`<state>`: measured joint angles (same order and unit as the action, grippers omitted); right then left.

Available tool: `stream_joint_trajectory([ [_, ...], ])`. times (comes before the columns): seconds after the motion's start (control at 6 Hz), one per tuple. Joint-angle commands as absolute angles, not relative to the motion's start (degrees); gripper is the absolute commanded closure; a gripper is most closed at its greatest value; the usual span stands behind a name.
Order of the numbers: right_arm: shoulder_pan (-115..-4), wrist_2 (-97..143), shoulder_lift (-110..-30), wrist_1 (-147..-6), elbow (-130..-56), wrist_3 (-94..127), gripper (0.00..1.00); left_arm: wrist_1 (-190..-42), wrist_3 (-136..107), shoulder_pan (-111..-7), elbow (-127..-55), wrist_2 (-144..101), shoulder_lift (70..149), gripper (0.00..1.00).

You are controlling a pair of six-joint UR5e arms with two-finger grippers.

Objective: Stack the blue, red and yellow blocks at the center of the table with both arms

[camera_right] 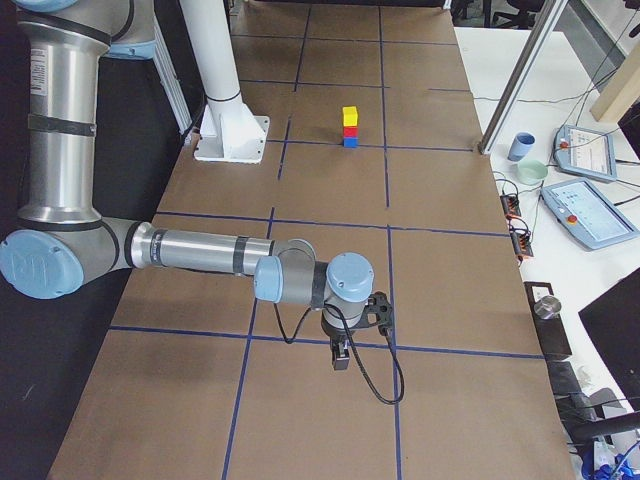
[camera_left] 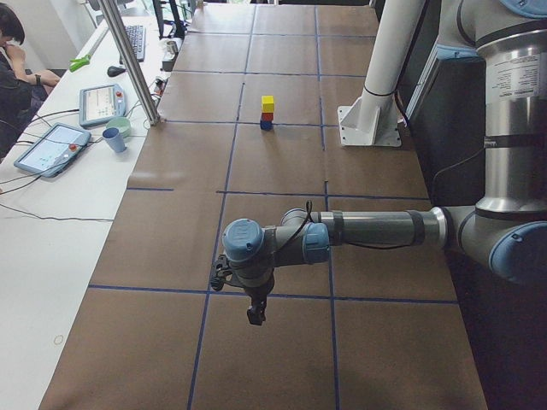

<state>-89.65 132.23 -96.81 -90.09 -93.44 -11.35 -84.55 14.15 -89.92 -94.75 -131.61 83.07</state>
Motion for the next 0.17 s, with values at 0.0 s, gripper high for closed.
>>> stream_joint_trajectory([
  [0.0,-89.6,132.5,-96.9,-90.1,-93.4,-11.3,0.00,-84.6,14.1,-89.9,-94.7,-131.6,83.1,0.00],
])
